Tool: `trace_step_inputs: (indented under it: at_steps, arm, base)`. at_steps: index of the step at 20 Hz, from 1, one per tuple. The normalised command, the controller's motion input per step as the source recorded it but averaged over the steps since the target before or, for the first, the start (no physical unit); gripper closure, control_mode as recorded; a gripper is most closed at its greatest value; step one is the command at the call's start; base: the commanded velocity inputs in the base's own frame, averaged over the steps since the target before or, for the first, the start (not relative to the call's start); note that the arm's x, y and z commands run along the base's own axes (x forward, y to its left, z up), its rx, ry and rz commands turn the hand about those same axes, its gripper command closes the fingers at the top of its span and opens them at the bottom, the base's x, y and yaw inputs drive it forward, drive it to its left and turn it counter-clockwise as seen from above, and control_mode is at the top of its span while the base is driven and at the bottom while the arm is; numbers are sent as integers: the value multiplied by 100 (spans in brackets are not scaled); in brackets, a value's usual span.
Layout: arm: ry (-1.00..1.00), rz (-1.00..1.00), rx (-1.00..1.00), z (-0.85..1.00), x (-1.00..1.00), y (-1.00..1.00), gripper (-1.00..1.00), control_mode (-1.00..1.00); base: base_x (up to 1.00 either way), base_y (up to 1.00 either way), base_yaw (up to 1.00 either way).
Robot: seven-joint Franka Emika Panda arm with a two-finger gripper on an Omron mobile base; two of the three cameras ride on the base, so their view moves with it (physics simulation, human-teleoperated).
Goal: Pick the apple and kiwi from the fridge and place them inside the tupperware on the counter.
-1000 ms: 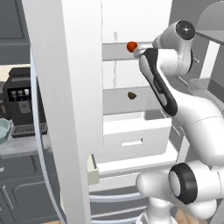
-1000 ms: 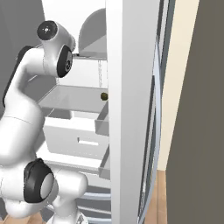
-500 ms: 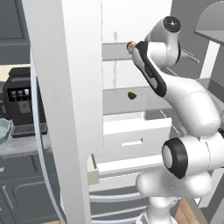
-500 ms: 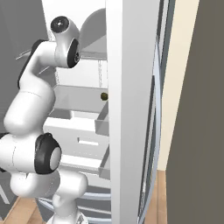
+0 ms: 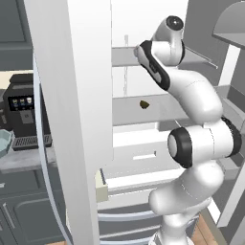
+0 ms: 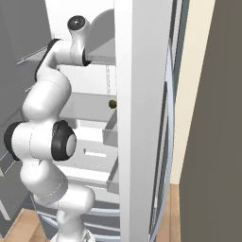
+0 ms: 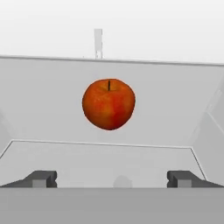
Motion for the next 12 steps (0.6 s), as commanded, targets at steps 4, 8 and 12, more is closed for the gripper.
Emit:
trace_step_inputs:
  at_steps: [4, 8, 12]
  arm:
    - [2, 0, 0, -7, 72, 2, -100, -100]
    - [0, 0, 0, 0, 71, 1, -100, -100]
    - [0, 0, 0, -1, 66, 2, -100, -100]
  base:
    - [0, 0, 0]
    - [0, 0, 0]
    - [0, 0, 0]
